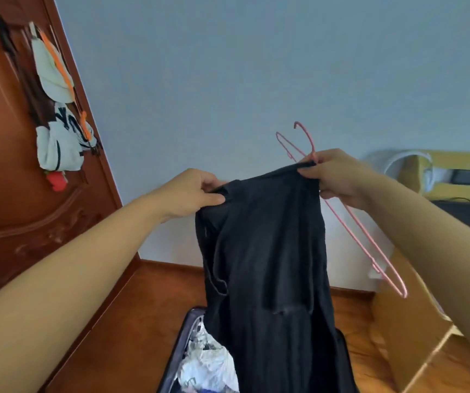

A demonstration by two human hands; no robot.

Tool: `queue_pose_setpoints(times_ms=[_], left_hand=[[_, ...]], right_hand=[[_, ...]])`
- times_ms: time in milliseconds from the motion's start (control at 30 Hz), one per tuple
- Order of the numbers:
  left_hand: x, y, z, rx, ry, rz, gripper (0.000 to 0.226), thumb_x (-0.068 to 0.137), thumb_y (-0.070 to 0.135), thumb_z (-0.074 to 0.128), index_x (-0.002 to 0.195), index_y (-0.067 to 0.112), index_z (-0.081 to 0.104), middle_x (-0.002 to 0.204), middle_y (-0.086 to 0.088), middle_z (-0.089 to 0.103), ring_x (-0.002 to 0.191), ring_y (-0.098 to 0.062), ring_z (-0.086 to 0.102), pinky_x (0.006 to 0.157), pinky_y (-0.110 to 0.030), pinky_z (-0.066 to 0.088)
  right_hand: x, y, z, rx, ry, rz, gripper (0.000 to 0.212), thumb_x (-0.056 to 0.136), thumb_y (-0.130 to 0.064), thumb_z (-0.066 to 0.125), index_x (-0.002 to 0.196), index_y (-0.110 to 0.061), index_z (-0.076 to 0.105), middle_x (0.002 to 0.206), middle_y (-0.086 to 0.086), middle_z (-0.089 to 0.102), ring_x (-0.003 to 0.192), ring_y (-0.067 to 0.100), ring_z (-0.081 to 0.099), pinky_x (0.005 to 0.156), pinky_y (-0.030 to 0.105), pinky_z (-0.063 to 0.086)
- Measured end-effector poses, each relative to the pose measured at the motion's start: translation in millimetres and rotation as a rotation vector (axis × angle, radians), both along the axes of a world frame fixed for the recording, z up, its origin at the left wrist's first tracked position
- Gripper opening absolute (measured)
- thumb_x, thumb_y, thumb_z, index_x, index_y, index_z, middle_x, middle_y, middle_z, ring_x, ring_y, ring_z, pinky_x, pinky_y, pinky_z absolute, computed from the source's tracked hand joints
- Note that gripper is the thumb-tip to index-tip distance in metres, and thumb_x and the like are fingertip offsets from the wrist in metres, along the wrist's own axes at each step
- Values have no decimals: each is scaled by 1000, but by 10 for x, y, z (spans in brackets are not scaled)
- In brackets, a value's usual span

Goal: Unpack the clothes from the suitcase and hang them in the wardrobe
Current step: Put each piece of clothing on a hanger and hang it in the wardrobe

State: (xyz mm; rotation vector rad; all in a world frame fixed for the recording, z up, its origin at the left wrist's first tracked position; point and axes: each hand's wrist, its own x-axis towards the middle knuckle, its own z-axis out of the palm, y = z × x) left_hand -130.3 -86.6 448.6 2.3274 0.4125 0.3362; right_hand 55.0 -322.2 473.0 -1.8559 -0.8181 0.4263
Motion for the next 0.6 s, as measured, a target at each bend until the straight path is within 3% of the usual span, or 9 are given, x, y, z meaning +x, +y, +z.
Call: queue_pose_setpoints(times_ms=[100,233,333,433,500,567,600], left_hand=[[144,-132,-93,261,-108,105,2,93,21,71,93,19,71,88,7,70,80,-10,64,66,-21,45],[246,-318,-267,323,-229,97,9,96,16,64,101,22,67,97,8,64,84,-6,57,69,-17,42],[271,-304,-705,373,-53,112,18,89,11,59,95,27,66,98,6,64,90,-18,63,72,-30,48],[92,-34,-1193,370,196,342,22,87,3,52,78,21,61,89,-3,62,92,-33,64,74,-35,48],[41,-21,-1349,212,263,412,19,92,8,53,80,22,60,94,-6,64,94,-31,64,75,-37,49],[174,-387,-1371,-226,172,326,5,96,23,63,100,24,64,111,-5,67,99,-25,65,82,-41,56],[297,-664,-1342,-444,132,228,23,97,33,66,119,27,63,125,-1,64,110,-24,64,92,-44,57]], right_hand=[[-18,-118,119,35,-8,-1,17,97,-6,54,96,-12,70,56,-10,61,46,4,51,42,16,37],[7,-347,275,50,-66,-28,17,95,-11,57,97,-16,73,81,1,68,69,15,56,59,28,44],[78,-575,375,131,-40,-149,13,94,-16,59,101,-16,71,104,12,72,86,19,63,75,36,55],[217,-895,480,320,58,-292,12,94,-15,61,103,-14,69,110,11,73,98,22,72,92,46,58],[295,-1072,493,341,75,-266,15,95,-15,60,107,-12,69,107,10,74,98,26,72,92,44,57],[285,-1133,484,258,39,-184,19,93,-18,62,109,-11,69,106,11,72,95,26,67,88,42,54],[255,-1120,478,215,22,-153,22,92,-20,62,111,-11,69,108,14,72,95,26,64,88,44,54]])
